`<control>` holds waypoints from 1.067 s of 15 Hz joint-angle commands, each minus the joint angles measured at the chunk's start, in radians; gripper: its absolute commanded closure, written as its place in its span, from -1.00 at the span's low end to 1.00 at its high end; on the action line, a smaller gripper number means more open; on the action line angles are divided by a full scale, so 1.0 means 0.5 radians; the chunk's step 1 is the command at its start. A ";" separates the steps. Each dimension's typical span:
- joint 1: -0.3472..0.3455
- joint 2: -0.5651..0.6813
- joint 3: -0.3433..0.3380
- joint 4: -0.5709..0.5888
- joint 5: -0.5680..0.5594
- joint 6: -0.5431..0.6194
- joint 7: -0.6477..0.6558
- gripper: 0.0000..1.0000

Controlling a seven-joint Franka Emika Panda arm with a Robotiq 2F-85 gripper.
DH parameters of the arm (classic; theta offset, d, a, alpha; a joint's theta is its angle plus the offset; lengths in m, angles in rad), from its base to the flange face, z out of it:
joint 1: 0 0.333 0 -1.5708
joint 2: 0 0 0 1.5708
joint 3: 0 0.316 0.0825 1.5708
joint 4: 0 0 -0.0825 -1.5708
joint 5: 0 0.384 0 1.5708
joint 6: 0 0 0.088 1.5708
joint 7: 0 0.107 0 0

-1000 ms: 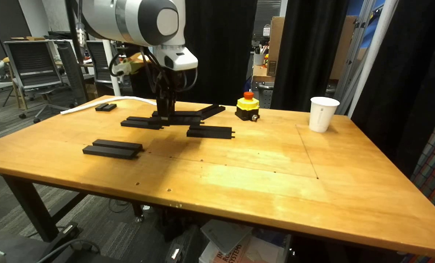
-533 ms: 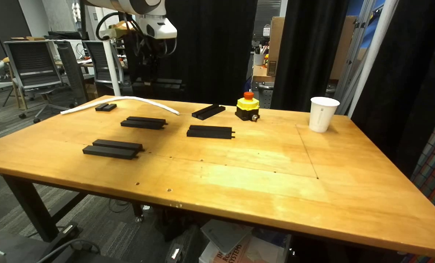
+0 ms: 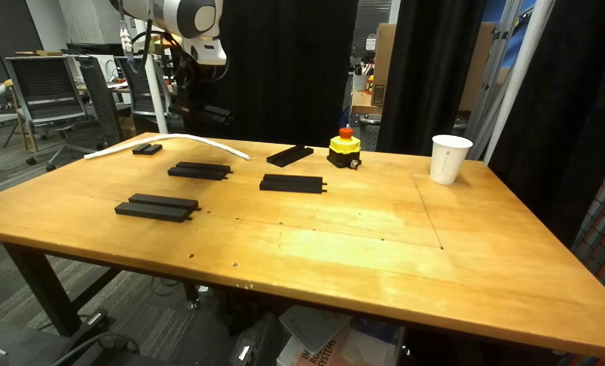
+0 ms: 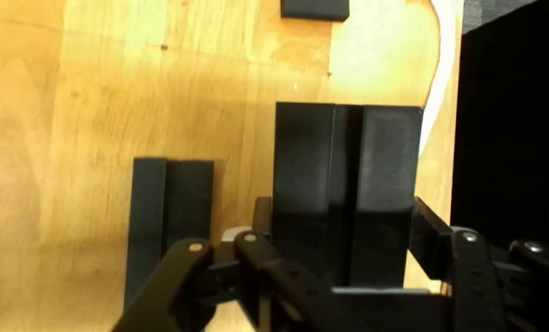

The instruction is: Attach some of the black objects at their width to make one long black strip

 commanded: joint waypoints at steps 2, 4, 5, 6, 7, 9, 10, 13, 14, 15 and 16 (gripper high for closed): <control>0.038 0.300 0.111 0.453 0.222 -0.072 0.086 0.08; 0.084 0.354 0.116 0.502 0.227 -0.049 0.120 0.08; 0.111 0.364 0.091 0.494 0.181 -0.038 0.139 0.08; 0.126 0.362 0.080 0.451 0.140 0.006 0.089 0.08; 0.145 0.356 0.066 0.408 0.111 0.053 0.074 0.08; 0.185 0.349 0.046 0.273 0.087 0.187 0.085 0.08; 0.188 0.351 0.057 0.228 0.101 0.257 0.070 0.08; 0.195 0.395 0.127 0.147 0.165 0.447 0.034 0.08; 0.199 0.402 0.153 0.116 0.185 0.492 0.034 0.08; 0.203 0.404 0.179 0.094 0.203 0.523 0.038 0.08; 0.209 0.404 0.203 0.067 0.227 0.550 0.046 0.08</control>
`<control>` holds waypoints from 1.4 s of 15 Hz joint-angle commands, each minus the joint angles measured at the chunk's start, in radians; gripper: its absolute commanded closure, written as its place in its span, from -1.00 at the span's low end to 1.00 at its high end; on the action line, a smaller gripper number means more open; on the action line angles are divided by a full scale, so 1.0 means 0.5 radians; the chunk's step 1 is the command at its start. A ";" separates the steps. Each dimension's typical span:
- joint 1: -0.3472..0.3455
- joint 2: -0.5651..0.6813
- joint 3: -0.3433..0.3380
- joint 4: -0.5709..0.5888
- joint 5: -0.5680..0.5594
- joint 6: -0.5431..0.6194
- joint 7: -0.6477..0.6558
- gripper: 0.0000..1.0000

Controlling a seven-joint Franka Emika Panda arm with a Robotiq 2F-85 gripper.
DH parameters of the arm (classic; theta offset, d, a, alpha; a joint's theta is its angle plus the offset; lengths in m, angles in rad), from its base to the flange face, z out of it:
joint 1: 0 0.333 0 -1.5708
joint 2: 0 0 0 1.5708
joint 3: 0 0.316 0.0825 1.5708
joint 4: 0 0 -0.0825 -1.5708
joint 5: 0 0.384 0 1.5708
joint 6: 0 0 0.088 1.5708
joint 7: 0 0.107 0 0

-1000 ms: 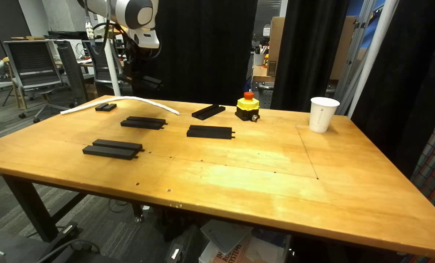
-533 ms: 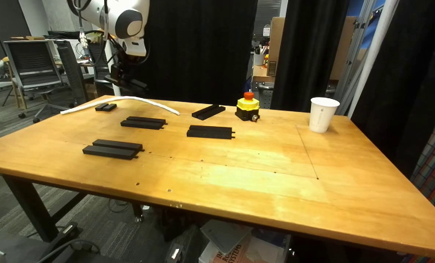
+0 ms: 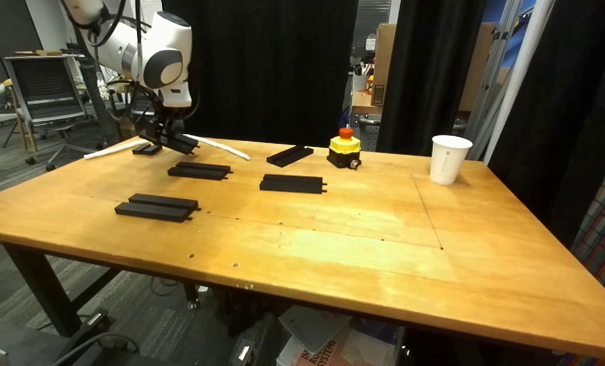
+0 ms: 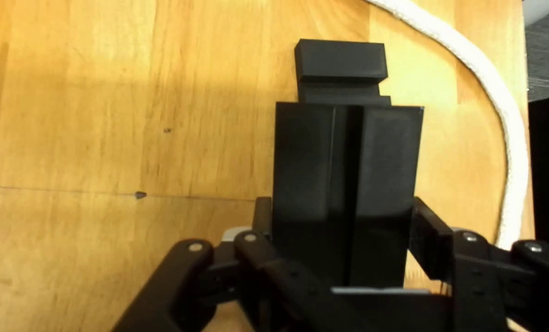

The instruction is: Attach some of the black objects at their width to make one long black strip

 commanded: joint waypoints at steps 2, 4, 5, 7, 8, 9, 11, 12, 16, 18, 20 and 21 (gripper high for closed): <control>0.015 -0.020 0.115 -0.110 0.127 0.163 -0.029 0.08; 0.004 -0.036 0.170 -0.151 0.179 0.184 -0.037 0.08; -0.002 -0.046 0.196 -0.170 0.209 0.190 -0.034 0.08; -0.015 -0.059 0.239 -0.201 0.267 0.186 -0.041 0.08; -0.025 -0.068 0.260 -0.218 0.299 0.184 -0.049 0.08; -0.037 -0.076 0.279 -0.237 0.336 0.184 -0.067 0.08; -0.066 -0.084 0.318 -0.265 0.431 0.188 -0.124 0.08; -0.081 -0.092 0.329 -0.287 0.486 0.189 -0.163 0.08; -0.121 -0.121 0.322 -0.381 0.699 0.166 -0.313 0.08; -0.152 -0.129 0.314 -0.425 0.803 0.148 -0.434 0.08; -0.176 -0.138 0.300 -0.462 0.899 0.123 -0.556 0.08; -0.187 -0.139 0.291 -0.479 0.944 0.110 -0.618 0.08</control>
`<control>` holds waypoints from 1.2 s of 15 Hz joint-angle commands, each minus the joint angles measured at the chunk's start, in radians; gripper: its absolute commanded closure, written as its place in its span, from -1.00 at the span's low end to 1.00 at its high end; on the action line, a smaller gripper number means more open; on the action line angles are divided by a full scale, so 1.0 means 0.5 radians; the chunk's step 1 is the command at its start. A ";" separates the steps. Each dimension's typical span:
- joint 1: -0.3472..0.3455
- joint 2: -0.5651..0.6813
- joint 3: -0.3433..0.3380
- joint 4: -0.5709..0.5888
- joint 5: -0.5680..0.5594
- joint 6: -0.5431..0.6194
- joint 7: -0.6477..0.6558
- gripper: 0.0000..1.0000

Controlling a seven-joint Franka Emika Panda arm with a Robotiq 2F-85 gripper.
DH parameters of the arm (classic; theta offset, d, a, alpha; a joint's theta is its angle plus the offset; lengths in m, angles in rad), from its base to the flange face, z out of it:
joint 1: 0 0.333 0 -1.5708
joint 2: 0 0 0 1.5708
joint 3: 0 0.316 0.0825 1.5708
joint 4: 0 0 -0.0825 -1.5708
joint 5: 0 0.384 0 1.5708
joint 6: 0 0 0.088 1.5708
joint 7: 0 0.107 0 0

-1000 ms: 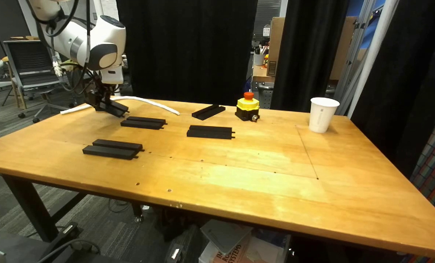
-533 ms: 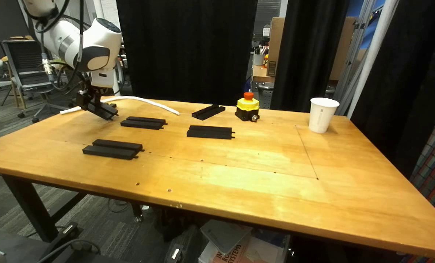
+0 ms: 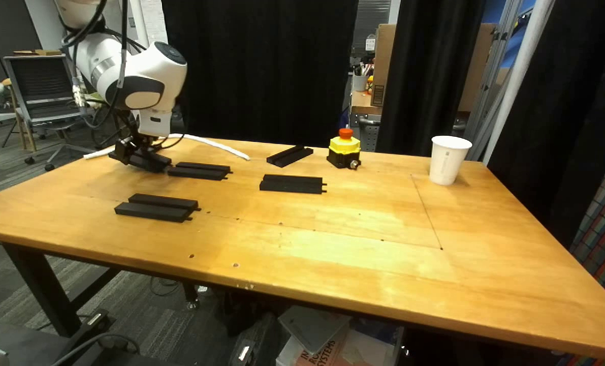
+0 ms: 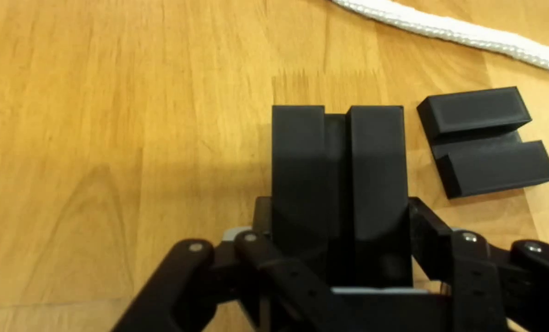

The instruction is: Attach some of the black objects at their width to make one long black strip

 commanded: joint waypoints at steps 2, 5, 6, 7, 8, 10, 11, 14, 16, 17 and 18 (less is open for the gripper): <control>-0.068 -0.108 -0.020 -0.148 0.225 -0.061 -0.281 0.08; -0.082 -0.142 -0.062 -0.202 0.318 -0.105 -0.412 0.08; -0.080 -0.149 -0.080 -0.212 0.335 -0.123 -0.444 0.08; -0.075 -0.161 -0.102 -0.224 0.347 -0.146 -0.472 0.08; -0.070 -0.175 -0.122 -0.233 0.357 -0.169 -0.495 0.08; -0.055 -0.208 -0.168 -0.253 0.331 -0.208 -0.521 0.08; -0.037 -0.222 -0.198 -0.263 0.307 -0.205 -0.524 0.08; -0.004 -0.304 -0.289 -0.310 0.220 -0.247 -0.519 -0.97; -0.020 -0.376 -0.319 -0.348 0.181 -0.329 -0.531 -1.00; -0.029 -0.403 -0.321 -0.356 0.195 -0.366 -0.527 -1.00; -0.018 -0.431 -0.336 -0.360 0.183 -0.393 -0.506 -1.00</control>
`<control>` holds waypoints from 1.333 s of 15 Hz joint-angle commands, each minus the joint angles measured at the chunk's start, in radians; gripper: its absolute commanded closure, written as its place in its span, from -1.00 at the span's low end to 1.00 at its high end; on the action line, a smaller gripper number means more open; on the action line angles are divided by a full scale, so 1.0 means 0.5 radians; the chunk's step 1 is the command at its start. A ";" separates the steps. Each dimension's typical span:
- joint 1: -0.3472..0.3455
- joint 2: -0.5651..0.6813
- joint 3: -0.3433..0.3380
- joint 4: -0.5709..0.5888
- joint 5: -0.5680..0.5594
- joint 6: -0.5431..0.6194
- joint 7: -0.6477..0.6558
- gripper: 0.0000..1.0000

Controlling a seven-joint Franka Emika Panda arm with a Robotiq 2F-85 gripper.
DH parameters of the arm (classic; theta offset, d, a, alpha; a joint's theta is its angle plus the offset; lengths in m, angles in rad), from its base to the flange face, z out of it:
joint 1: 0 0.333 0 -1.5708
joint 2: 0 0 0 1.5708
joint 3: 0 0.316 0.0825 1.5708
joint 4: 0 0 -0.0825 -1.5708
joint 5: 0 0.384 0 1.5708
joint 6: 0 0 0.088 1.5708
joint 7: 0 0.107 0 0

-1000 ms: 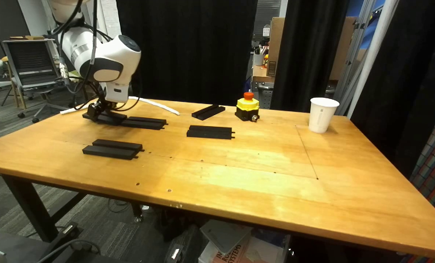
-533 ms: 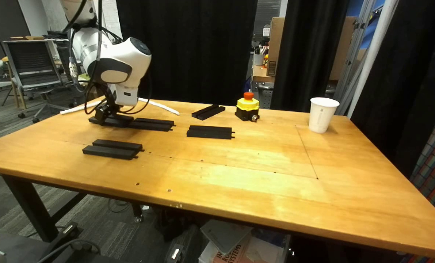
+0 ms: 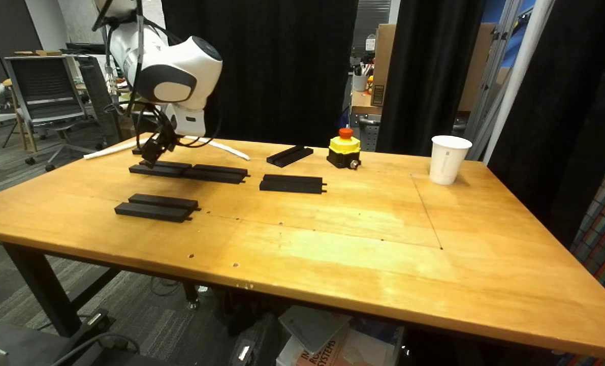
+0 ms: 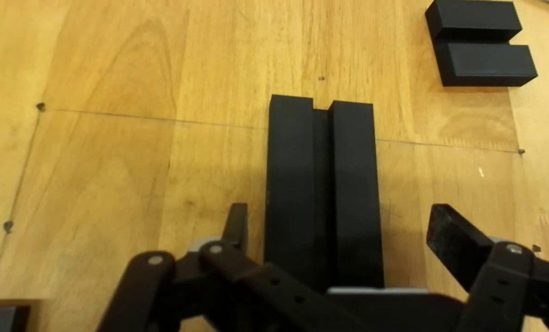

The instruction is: Attach some of the black objects at their width to make one long black strip

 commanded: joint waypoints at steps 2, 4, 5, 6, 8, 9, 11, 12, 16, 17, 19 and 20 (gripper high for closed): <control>0.040 -0.230 -0.090 -0.114 -0.086 -0.162 0.061 -1.00; 0.042 -0.315 -0.119 -0.151 -0.152 -0.197 0.086 -1.00; 0.043 -0.344 -0.140 -0.159 -0.200 -0.220 0.129 -1.00; 0.044 -0.361 -0.151 -0.153 -0.242 -0.253 0.173 -1.00; 0.027 -0.384 -0.190 -0.140 -0.340 -0.345 0.287 -1.00; 0.021 -0.389 -0.210 -0.127 -0.400 -0.394 0.343 -1.00; 0.024 -0.377 -0.275 -0.085 -0.590 -0.505 0.544 -1.00; 0.021 -0.342 -0.297 -0.031 -0.692 -0.577 0.639 -1.00; 0.032 -0.260 -0.345 0.131 -1.065 -0.712 0.991 -1.00; 0.036 -0.234 -0.347 0.174 -1.136 -0.706 1.049 -1.00; 0.054 -0.175 -0.354 0.255 -1.268 -0.661 1.184 -1.00; 0.057 -0.134 -0.353 0.303 -1.323 -0.649 1.224 -1.00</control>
